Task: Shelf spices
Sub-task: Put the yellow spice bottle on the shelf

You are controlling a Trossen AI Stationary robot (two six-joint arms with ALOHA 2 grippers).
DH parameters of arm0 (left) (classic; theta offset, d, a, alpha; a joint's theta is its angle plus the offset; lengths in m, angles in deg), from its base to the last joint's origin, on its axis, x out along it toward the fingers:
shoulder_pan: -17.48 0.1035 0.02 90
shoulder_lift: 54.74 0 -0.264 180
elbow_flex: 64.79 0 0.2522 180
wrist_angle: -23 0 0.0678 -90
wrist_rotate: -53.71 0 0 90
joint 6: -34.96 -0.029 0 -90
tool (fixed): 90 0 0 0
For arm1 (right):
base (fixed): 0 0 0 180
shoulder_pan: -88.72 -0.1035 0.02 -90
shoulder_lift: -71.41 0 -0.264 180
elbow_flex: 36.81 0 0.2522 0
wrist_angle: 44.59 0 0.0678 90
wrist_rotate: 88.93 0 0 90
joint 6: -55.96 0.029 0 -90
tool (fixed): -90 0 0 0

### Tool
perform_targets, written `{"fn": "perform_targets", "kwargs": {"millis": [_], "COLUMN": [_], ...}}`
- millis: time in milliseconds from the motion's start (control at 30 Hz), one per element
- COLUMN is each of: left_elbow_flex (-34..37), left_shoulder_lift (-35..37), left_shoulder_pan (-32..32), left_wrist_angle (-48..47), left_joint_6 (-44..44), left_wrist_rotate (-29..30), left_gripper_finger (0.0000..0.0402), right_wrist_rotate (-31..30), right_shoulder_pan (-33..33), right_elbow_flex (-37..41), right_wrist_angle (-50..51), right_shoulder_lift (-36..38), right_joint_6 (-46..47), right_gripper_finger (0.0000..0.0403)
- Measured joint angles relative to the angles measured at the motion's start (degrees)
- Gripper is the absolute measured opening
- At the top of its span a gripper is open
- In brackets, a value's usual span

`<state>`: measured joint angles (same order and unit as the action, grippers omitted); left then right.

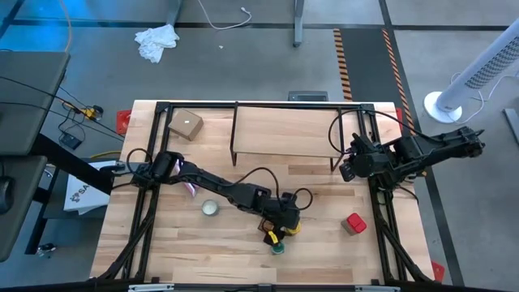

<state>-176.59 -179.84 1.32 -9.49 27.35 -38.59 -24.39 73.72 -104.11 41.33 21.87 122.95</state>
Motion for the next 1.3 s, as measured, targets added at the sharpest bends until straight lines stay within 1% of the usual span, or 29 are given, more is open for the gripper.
{"fn": "perform_targets", "kwargs": {"millis": [133, 300, 400, 433, 500, 667, 700, 767, 833, 900, 967, 1033, 1167, 1233, 1300], "left_elbow_flex": [0.0, 0.0, 0.1, 0.1, -1.5, -6.5, -6.9, -7.6, -7.9, -8.0, -7.8, -7.7, -7.8, -7.9, -7.7], "left_shoulder_lift": [0.0, 0.1, 2.1, 3.7, 8.1, 19.9, 21.8, 25.4, 28.1, 29.0, 28.5, 27.3, 25.8, 24.6, 23.5], "left_shoulder_pan": [0.0, 0.5, 1.3, 1.8, 3.1, 7.1, 8.4, 12.4, 18.2, 24.5, 30.0, 33.6, 37.3, 37.7, 37.5], "left_wrist_angle": [0.8, 1.9, 0.6, 0.4, -3.4, -16.4, -18.8, -24.1, -29.5, -35.3, -40.3, -41.4, -38.0, -37.0, -38.6], "left_joint_6": [0.6, 2.4, 3.2, 3.3, 2.0, -3.3, -3.1, 0.2, 7.1, 13.3, 14.7, 14.6, 14.0, 13.5, 14.1], "left_wrist_rotate": [1.2, 1.4, 3.4, 4.0, 6.0, 16.7, 18.9, 22.3, 22.3, 20.2, 19.3, 18.6, 15.1, 14.0, 13.6], "left_gripper_finger": [0.0222, 0.022, 0.022, 0.022, 0.022, 0.022, 0.022, 0.022, 0.022, 0.022, 0.022, 0.022, 0.022, 0.022, 0.022], "right_wrist_rotate": [0.0, -0.1, -0.1, -0.2, -0.4, -0.4, -0.4, -0.5, -0.5, -0.7, -1.3, -1.5, -1.5, -1.5, -1.5], "right_shoulder_pan": [0.0, 0.0, 0.0, 0.0, 0.0, 0.0, 0.0, 0.0, 0.0, 0.0, 0.0, 0.0, 0.0, 0.0, 0.0], "right_elbow_flex": [0.0, 0.0, 0.0, 0.0, 0.0, 0.0, 0.0, 0.0, 0.0, 0.0, 0.0, 0.0, 0.0, 0.0, 0.0], "right_wrist_angle": [0.0, 0.0, 0.0, 0.0, 0.0, 0.0, 0.0, 0.0, 0.0, -0.1, -0.3, -0.3, -0.3, -0.3, -0.3], "right_shoulder_lift": [0.0, 0.0, 0.0, 0.0, 0.0, 0.0, 0.0, 0.0, 0.0, 0.0, 0.0, 0.0, 0.0, 0.0, 0.0], "right_joint_6": [0.0, -0.1, -0.1, -0.4, -1.2, -1.3, -1.0, 0.2, 1.3, 2.0, 2.0, 2.0, 2.0, 2.0, 2.3], "right_gripper_finger": [0.0, 0.0, 0.0, 0.0, 0.0, 0.0, 0.0, 0.0, 0.0, 0.0, 0.0, 0.0, 0.0, 0.0, 0.0]}}
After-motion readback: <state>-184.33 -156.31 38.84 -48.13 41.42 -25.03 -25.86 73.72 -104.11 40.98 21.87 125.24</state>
